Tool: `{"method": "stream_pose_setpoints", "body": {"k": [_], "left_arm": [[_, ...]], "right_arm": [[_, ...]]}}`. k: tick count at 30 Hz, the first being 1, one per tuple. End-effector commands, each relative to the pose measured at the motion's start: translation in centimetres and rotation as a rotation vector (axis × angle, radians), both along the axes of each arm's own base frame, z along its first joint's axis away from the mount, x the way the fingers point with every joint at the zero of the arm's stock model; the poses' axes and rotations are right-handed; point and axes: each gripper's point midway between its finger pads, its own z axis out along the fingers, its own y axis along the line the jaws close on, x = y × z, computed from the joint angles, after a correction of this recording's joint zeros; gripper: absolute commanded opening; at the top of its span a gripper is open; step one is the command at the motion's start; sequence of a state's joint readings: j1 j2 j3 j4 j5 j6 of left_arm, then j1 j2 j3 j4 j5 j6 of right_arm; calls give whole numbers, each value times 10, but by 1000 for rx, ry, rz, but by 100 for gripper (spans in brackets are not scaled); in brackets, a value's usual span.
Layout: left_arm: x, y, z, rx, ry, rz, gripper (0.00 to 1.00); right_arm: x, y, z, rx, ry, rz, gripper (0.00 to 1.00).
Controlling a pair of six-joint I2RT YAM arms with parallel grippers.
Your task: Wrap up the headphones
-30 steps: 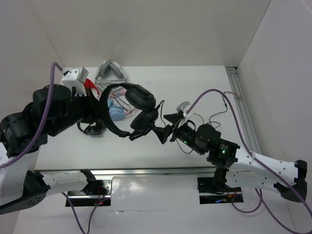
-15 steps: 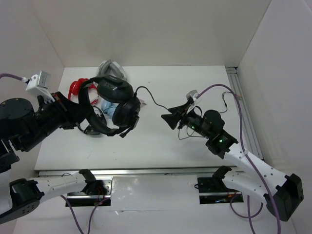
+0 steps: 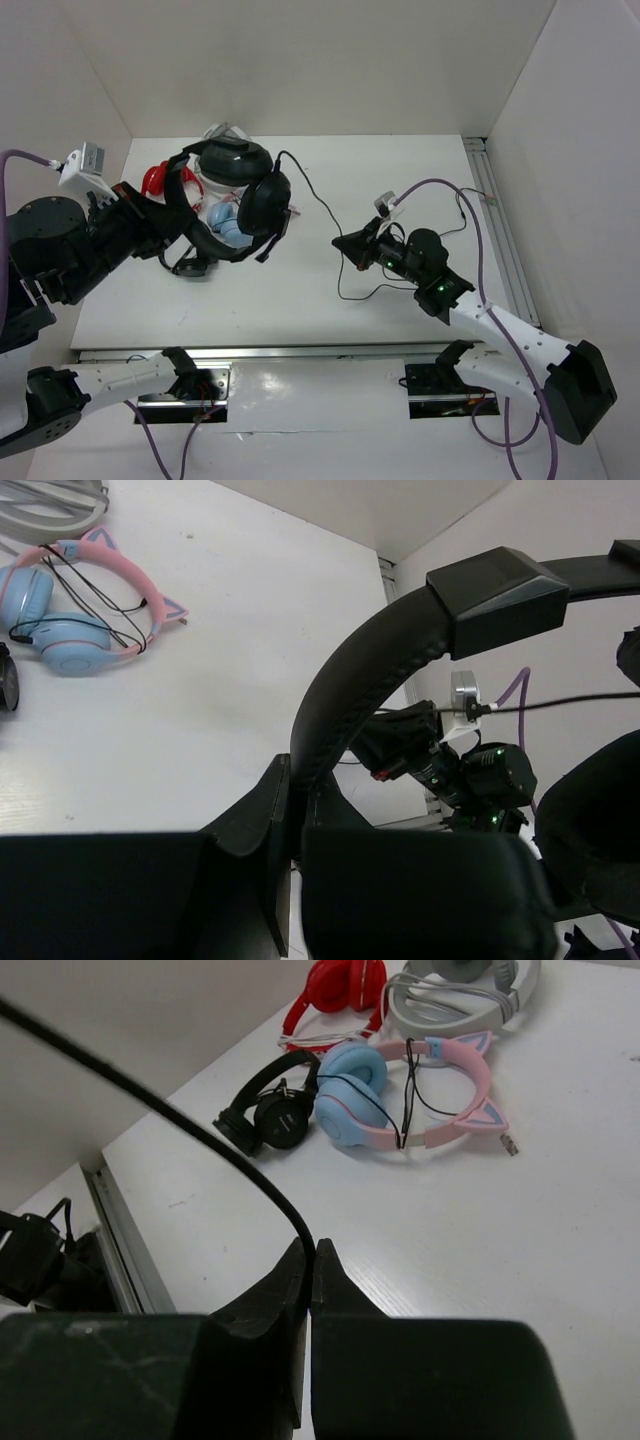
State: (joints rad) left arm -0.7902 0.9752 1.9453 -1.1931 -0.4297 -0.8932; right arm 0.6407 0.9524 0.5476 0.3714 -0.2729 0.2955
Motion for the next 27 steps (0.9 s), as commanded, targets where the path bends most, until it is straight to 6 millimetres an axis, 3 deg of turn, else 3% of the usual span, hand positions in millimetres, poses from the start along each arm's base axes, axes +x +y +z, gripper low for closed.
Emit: {"method": "stream_pose_setpoints", "body": {"k": [1,4,5,7,8,11,12,14,15,17,19,20,22,27], "left_arm": [[5,-2,37,-180,-86,38,0],[10,-3,35,-237,-75,73,0],[17,-8,21,-236,-52,88,0],[24,-16,30,-298,-109,82,0],[31,-23,17,-306,-87,88,0],[41,-34,20,-373,-99,91,0],[49,-43,9,-384,-68,100,0],[61,-41,8,-425,-83,161,0],[70,-43,-8,-424,-64,200,0],[82,-27,-17,-410,-86,317,0],[94,-17,-34,-346,-67,419,0],[99,-2,-37,-312,-76,498,0],[102,9,-45,-260,-72,555,0],[114,26,-61,-149,-71,630,0]], "right_arm": [[8,5,22,68,-56,-1,0],[13,10,19,83,-30,0,0],[8,17,22,93,-20,30,0],[4,28,20,90,-12,41,0],[-2,38,24,95,-13,23,0],[0,51,16,59,12,-53,0],[-6,62,13,37,29,-50,0],[-1,65,5,9,56,-115,0],[-6,75,-6,-30,78,-108,0],[-12,84,-12,-115,90,-105,0],[-40,94,-12,-150,67,-67,0],[-44,90,-9,-145,55,-94,0],[-59,84,-1,-139,50,-65,0],[-77,68,4,-156,50,-94,0]]}}
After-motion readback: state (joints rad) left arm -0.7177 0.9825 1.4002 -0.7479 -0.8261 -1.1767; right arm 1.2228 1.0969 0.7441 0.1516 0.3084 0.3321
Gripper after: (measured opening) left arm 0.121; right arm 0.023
